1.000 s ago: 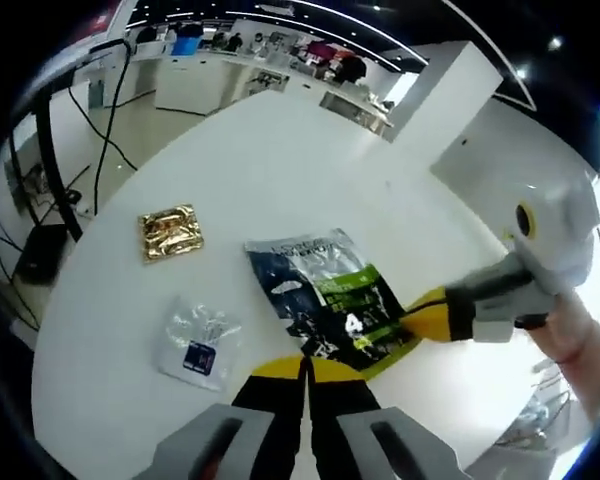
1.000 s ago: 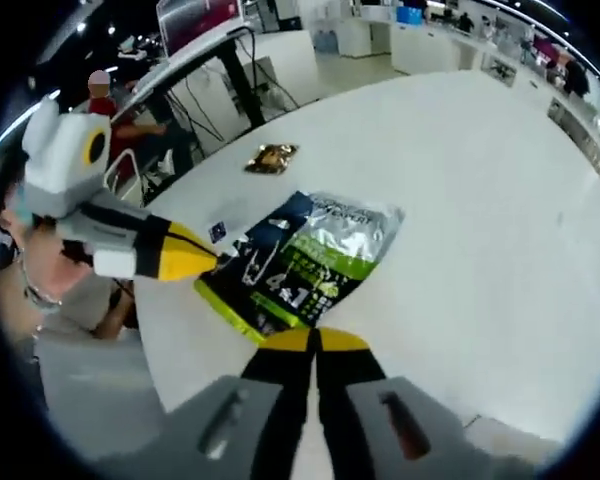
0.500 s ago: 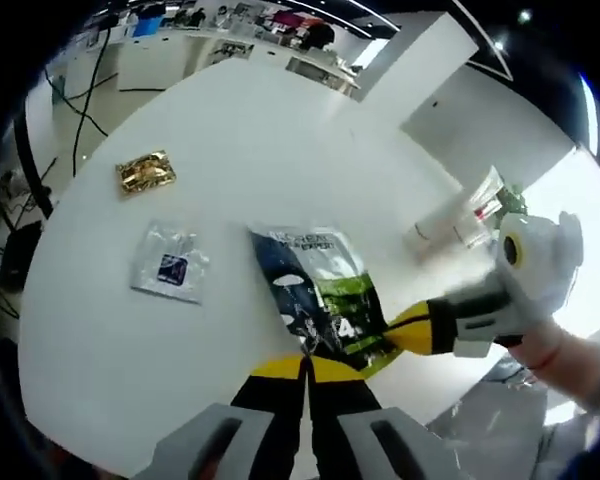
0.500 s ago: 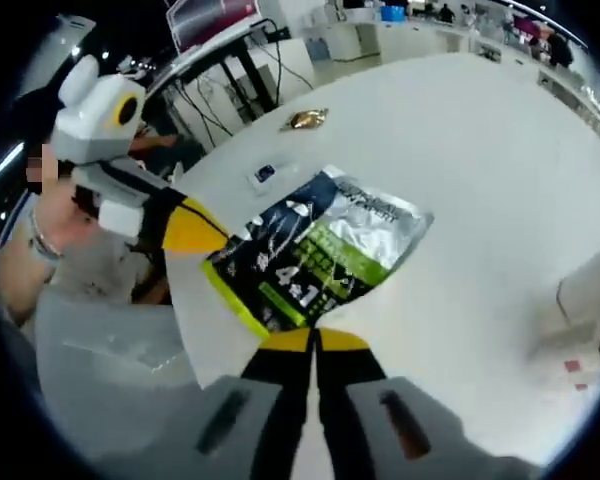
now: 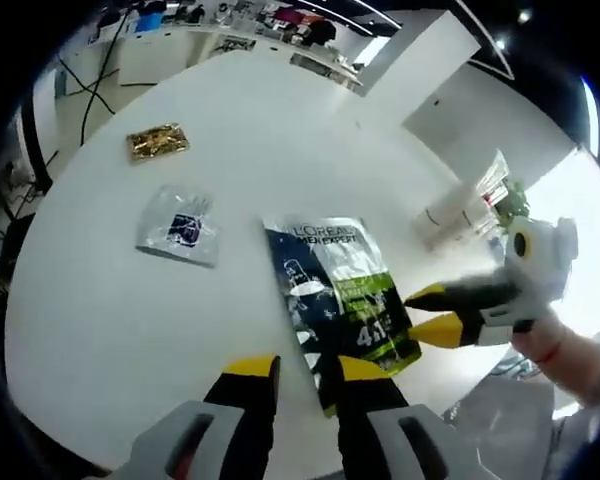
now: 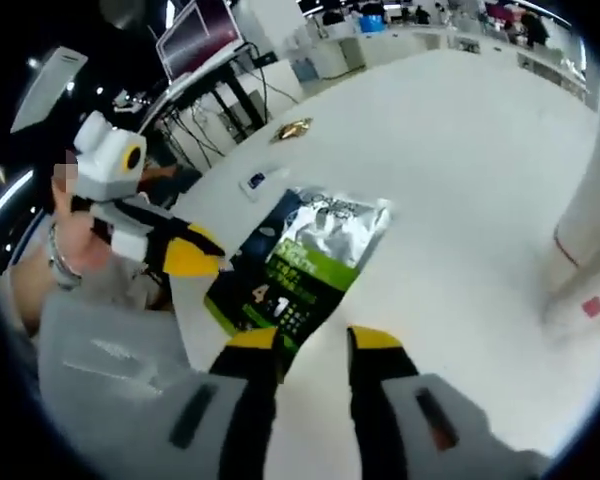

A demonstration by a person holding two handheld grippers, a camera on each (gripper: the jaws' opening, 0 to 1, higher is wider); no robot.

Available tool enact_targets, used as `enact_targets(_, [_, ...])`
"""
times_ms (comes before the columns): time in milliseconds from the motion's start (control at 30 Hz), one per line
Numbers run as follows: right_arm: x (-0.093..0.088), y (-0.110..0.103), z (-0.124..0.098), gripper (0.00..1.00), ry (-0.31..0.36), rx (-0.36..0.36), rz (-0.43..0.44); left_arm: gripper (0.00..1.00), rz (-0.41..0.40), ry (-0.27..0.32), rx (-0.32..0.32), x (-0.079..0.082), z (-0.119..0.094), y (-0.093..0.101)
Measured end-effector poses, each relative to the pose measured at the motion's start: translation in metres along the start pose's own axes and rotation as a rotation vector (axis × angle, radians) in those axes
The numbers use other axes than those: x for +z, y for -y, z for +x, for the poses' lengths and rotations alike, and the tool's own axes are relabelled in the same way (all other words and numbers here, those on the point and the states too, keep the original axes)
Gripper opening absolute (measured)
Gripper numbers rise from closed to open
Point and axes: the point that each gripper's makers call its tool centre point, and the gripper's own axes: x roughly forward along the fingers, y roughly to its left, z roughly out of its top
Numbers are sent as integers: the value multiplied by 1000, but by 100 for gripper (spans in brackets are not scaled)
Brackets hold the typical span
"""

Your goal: Arrange the skincare products in the storage area until every visible bottle or jar stands upright without overlapping.

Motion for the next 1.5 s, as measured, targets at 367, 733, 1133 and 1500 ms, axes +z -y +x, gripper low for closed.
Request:
enact_targets(367, [17, -1, 14, 26, 27, -18, 20, 16, -20, 1, -5, 11, 19, 10])
enact_targets(733, [7, -3, 22, 13, 14, -17, 20, 8, -40, 19, -41, 9, 22, 9])
enact_targets(1133, [20, -11, 7, 2, 146, 83, -46, 15, -139, 32, -112, 7, 20, 14])
enact_targets(1500, [6, -4, 14, 2, 120, 70, -35, 20, -119, 55, -180, 7, 21, 27])
